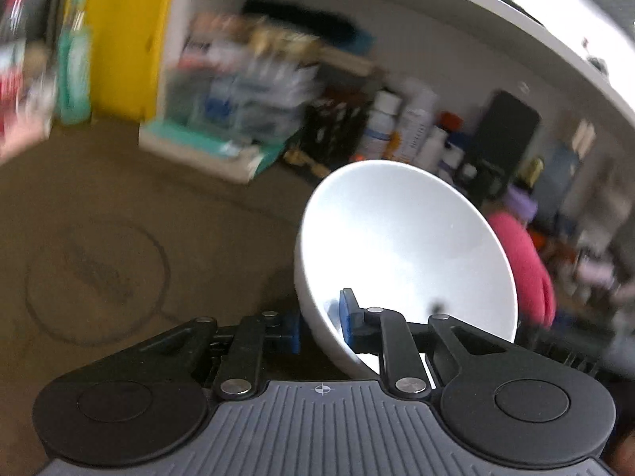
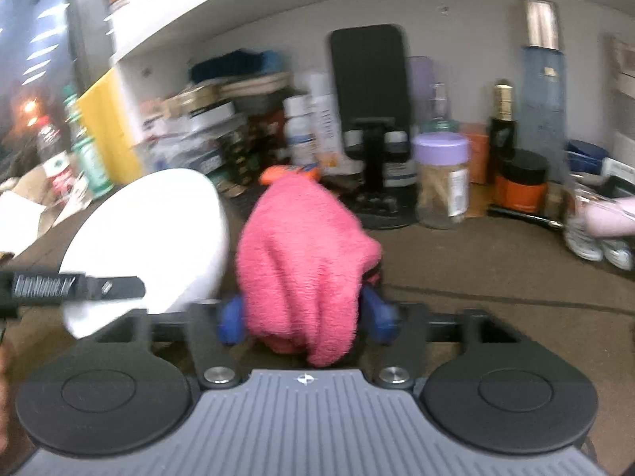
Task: Clean bowl
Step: 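Grasp the bowl rim with the left gripper while the right gripper grasps the pink towel, then lift and tilt the bowl with the left gripper while the right pushes the towel inside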
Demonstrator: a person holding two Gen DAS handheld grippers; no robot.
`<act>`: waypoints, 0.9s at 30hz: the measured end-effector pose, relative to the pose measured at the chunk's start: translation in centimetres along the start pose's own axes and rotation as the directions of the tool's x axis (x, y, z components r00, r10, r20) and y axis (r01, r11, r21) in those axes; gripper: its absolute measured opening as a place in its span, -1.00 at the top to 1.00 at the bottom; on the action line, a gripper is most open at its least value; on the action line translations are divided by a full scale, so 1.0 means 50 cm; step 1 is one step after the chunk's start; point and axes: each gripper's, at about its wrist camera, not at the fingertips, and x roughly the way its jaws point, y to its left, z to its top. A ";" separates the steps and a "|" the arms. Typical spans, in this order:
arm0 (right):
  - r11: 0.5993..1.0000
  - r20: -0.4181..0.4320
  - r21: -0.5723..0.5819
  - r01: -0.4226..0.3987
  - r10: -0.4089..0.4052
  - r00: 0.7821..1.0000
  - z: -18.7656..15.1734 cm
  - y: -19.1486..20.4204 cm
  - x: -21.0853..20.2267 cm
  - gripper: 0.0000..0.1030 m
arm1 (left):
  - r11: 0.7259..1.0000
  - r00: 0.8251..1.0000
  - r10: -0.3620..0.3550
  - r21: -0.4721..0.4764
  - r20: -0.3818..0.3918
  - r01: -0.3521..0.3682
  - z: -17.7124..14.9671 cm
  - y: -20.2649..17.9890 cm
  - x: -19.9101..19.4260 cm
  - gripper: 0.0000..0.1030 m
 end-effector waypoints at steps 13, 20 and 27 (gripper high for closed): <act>0.997 0.047 -0.048 -0.065 0.067 0.997 -0.004 0.002 -0.023 0.51 | 0.999 1.000 -0.014 0.028 -0.021 0.015 -0.008 -0.018 0.012 0.17; 0.951 0.156 -0.300 -0.068 0.120 0.980 -0.007 0.049 -0.173 0.50 | 0.988 0.998 -0.051 0.145 0.026 0.046 -0.012 -0.018 -0.010 0.61; 0.735 0.132 -0.678 0.027 0.085 0.988 -0.085 0.173 -0.203 0.49 | 0.937 0.997 -0.026 0.349 0.070 0.000 -0.075 -0.074 -0.046 0.56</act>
